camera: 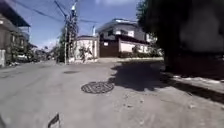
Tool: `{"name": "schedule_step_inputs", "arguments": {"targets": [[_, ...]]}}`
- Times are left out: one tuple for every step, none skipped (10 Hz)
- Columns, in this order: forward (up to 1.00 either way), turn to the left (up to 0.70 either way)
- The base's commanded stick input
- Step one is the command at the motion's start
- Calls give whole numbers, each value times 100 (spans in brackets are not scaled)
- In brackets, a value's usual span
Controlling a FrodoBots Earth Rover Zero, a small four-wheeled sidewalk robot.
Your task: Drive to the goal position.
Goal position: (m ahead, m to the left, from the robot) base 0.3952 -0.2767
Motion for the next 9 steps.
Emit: {"name": "schedule_step_inputs", "arguments": {"targets": [[100, 17], [100, 17], [100, 17], [100, -4], [100, -23], [100, -23], [100, -23], [100, -23], [100, -23]]}}
